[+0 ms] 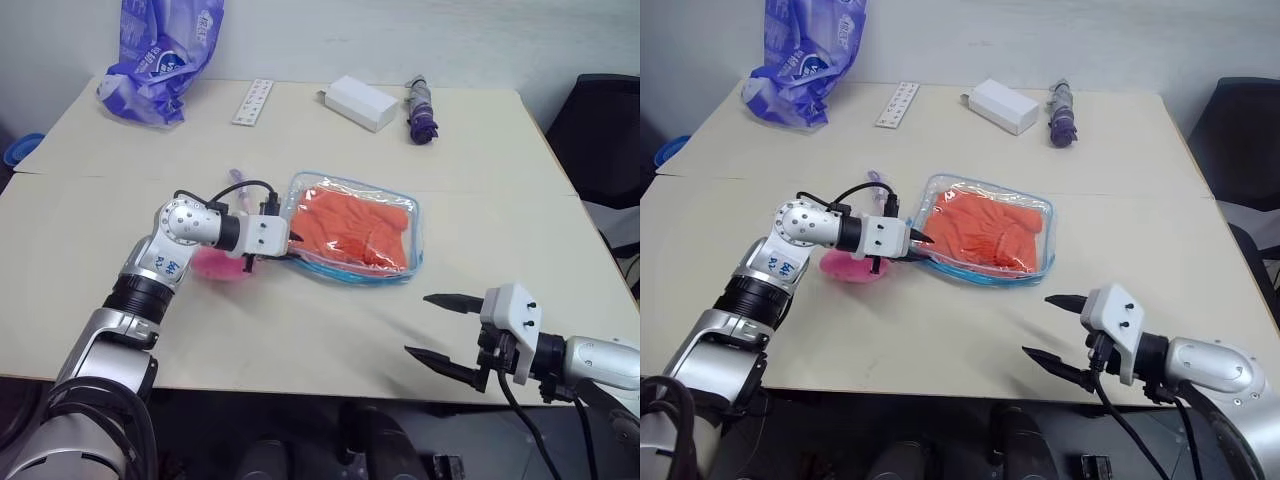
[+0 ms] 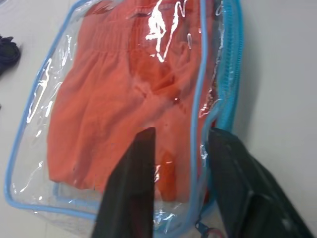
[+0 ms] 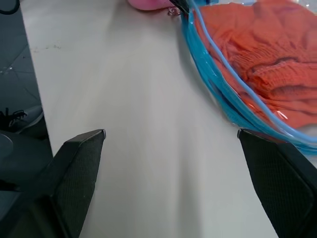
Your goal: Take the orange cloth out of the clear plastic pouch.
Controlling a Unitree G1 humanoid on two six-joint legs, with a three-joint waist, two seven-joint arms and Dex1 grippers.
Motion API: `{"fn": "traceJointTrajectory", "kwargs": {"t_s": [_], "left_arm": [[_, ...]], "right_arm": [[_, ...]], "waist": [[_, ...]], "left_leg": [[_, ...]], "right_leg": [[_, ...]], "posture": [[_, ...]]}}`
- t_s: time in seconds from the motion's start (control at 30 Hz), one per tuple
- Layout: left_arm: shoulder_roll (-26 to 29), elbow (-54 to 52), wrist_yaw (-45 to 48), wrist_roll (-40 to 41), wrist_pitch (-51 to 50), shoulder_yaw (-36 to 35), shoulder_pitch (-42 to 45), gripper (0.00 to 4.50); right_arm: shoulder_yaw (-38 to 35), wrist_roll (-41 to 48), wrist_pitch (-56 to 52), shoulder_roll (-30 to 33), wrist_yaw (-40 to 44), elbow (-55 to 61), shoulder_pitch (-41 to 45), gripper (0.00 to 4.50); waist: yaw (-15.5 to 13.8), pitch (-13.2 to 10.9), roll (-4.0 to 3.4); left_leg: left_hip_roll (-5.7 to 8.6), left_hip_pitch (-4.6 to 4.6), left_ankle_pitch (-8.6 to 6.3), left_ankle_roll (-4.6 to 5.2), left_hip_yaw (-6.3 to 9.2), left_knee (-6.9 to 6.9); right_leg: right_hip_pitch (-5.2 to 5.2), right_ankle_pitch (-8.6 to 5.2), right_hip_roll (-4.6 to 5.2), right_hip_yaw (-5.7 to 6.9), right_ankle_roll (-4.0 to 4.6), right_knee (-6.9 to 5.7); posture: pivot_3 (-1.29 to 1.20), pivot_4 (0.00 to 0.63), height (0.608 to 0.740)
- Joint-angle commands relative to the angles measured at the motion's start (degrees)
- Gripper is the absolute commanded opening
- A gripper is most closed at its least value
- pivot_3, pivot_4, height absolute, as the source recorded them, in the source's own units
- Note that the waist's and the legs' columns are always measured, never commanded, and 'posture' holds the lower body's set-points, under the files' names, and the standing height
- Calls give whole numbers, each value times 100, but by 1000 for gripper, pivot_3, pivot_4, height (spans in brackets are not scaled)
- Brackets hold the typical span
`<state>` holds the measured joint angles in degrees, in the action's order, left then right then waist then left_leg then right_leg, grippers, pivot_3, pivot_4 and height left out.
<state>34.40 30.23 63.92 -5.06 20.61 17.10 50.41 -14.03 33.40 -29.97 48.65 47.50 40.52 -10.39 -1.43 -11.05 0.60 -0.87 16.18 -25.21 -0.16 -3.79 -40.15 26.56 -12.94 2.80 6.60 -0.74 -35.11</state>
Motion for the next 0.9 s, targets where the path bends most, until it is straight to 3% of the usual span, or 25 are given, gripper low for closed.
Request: {"fn": "traceJointTrajectory", "kwargs": {"t_s": [0.03, 0.1, 0.2, 0.33, 0.53, 0.63, 0.8, 0.9], "left_arm": [[-143, -378, 419, 598, -1039, -193, 30, 47], [-270, -856, 701, 1189, -2170, -370, -67, 15], [-411, -1314, 615, 1719, -3364, -690, -62, 0], [-483, -1561, 383, 1965, -4169, -932, -21, 0], [-537, -1825, 216, 1962, -4396, -917, -100, 0], [-596, -1932, 131, 1962, -4439, -905, -136, 0], [-635, -2208, 53, 1990, -4549, -895, -263, 0], [-620, -2326, 24, 1961, -4535, -871, -349, 0]], "right_arm": [[-83, -61, 151, -12, -26, 186, 34, 4500], [25, -120, 145, -29, -66, 145, 146, 4500], [525, -356, 178, -240, -300, -41, 746, 3887], [1434, -1149, 459, -464, -453, -479, 1612, 2490], [2765, -2938, 1258, -827, -793, -1826, 3025, 339], [3053, -3619, 1744, -1044, -1085, -2629, 3477, 567], [3324, -4460, 2479, -1114, -1313, -3413, 3644, 2210], [3243, -4378, 2541, -1208, -1178, -3373, 3514, 3201]], "waist": [[-2, 0, 0], [1, 0, 0], [27, 1, 2], [64, 1, 2], [79, 1, 1], [81, 1, 1], [70, 1, 1], [87, 1, 1]], "left_leg": [[0, 0, 0, 0, 0, 0], [3, 1, 0, 1, 0, -1], [-2, 2, 0, 2, 5, -3], [-3, -4, 1, -1, 3, -4], [-3, -1, 2, -1, 1, -7], [-4, -1, 2, -2, 2, -8], [-19, 1, 2, -2, 0, -27], [-23, 2, 2, -2, 0, -27]], "right_leg": [[0, 0, 0, 0, 0, 0], [-1, 0, -4, 0, 0, -1], [-1, 0, -9, -4, 0, 0], [0, 0, -12, -18, 1, -6], [4, 0, -8, -22, 2, -9], [6, 0, -8, -21, 2, -9], [15, 0, 2, 2, 3, -8], [15, 0, 1, 2, 3, -7]], "posture": [[0, 150, 740], [0, 150, 740], [0, 150, 740], [0, 150, 740], [0, 150, 740], [0, 150, 740], [0, 150, 740], [0, 150, 740]]}}
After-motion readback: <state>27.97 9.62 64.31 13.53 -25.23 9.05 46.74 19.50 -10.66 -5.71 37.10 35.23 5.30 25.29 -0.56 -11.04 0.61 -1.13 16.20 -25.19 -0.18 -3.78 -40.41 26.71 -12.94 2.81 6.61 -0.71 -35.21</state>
